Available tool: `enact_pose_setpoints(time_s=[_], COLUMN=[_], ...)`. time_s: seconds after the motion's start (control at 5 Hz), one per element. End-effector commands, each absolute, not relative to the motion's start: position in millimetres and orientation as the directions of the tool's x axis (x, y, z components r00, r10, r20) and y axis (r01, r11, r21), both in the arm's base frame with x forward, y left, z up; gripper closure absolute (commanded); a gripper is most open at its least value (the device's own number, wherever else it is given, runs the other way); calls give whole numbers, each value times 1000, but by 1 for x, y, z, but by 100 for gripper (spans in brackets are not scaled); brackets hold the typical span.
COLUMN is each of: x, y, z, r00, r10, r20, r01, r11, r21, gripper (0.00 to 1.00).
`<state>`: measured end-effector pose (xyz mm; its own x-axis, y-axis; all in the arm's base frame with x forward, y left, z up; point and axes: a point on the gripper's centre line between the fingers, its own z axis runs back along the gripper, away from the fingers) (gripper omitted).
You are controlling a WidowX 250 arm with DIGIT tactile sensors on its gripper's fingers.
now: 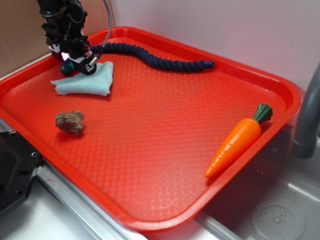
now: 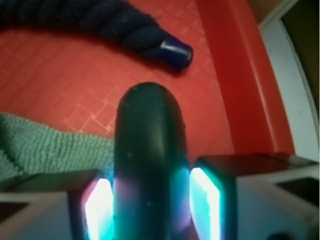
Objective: Grab the plastic pickle.
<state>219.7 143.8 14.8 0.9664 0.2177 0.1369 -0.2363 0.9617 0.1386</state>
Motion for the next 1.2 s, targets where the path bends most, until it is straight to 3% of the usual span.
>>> enact_pose_setpoints(time_s=[0.0, 0.4, 0.8, 1.0], x=[217, 205, 177, 169], y=[78, 20, -21, -17], z=[98, 150, 182, 184], r00=[977, 993, 996, 996], r10=[161, 71, 21, 14], r20=[139, 91, 84, 93], r01=[-175, -65, -17, -3], r11=[980, 996, 999, 993], r21=[95, -61, -49, -119], gripper=[100, 100, 100, 100])
